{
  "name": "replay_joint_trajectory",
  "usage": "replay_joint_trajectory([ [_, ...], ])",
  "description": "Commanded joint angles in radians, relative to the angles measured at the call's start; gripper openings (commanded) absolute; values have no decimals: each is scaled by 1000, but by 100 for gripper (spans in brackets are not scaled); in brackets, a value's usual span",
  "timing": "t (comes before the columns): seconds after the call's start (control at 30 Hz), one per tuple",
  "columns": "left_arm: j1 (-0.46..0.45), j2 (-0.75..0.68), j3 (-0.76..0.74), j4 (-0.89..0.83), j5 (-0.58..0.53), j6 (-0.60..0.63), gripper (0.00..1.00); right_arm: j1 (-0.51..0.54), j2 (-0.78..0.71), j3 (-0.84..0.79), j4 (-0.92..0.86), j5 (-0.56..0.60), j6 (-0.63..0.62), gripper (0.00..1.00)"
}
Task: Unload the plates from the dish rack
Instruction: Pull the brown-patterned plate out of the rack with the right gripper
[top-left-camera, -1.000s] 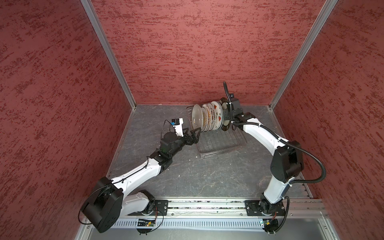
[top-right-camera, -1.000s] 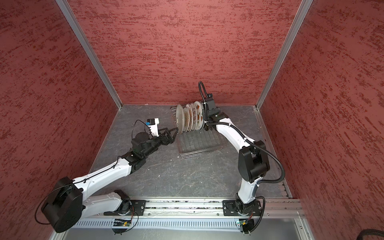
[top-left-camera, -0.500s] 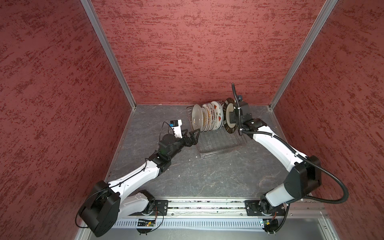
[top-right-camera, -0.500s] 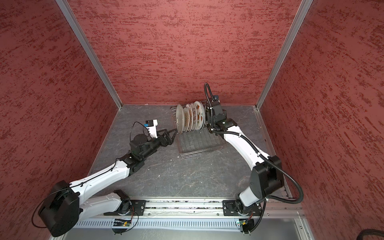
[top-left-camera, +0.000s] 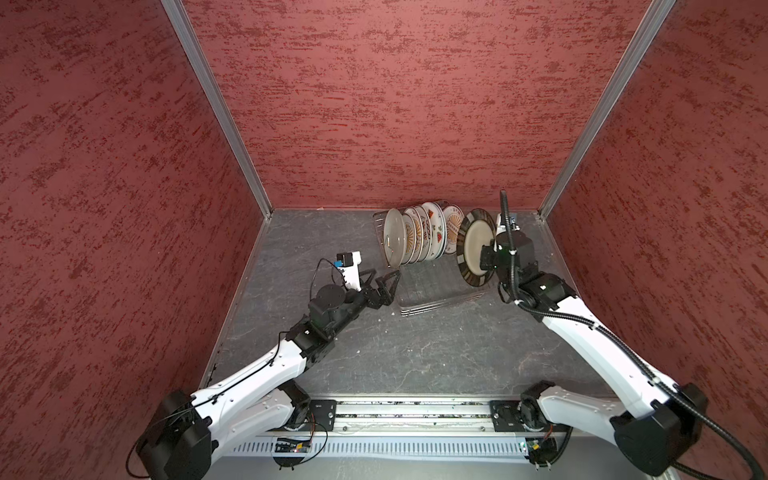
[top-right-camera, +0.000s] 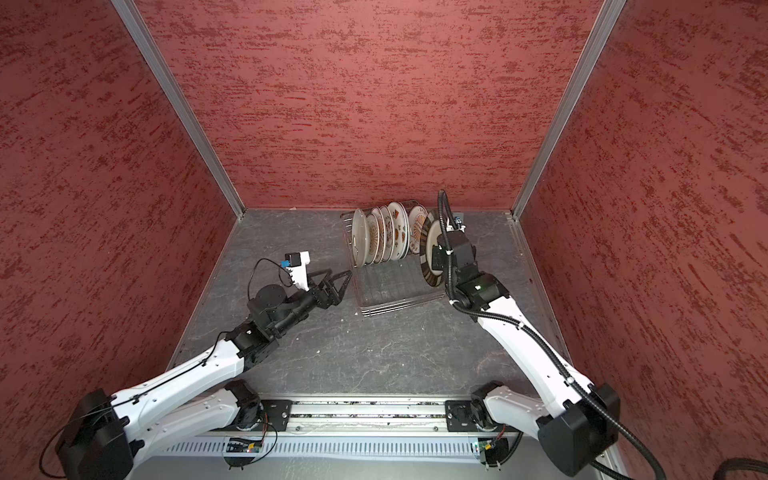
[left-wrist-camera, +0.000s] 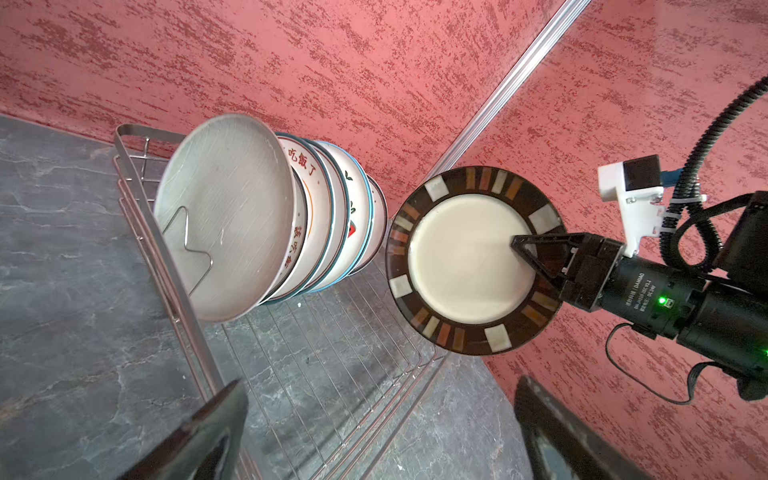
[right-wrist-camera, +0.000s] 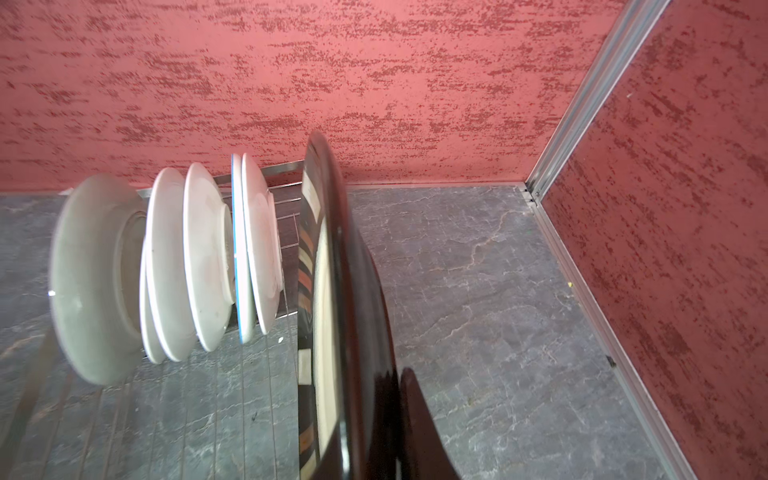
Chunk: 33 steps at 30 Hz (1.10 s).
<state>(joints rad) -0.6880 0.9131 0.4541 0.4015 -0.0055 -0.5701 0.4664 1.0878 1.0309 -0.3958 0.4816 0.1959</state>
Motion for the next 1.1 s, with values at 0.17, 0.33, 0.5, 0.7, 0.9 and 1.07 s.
replay_joint_trajectory([
  [0.17, -8, -93, -47, -39, 106, -60, 99, 8, -260, -124, 184, -137, 91, 0],
  [0.33, -17, -148, -58, -59, 217, -77, 99, 7, -377, -223, 257, -271, 173, 0],
  [0.5, -22, -214, -70, -105, 261, -64, 99, 7, -500, -315, 332, -396, 255, 0],
  [0.7, -24, -171, -82, -80, 297, -72, 99, 6, -592, -462, 510, -544, 400, 0],
  [0.9, -36, -115, -111, 19, 304, -93, 99, 7, -538, -655, 909, -711, 609, 0],
  [1.07, -42, -49, -118, 53, 259, -121, 99, 8, -467, -724, 1044, -675, 773, 0],
])
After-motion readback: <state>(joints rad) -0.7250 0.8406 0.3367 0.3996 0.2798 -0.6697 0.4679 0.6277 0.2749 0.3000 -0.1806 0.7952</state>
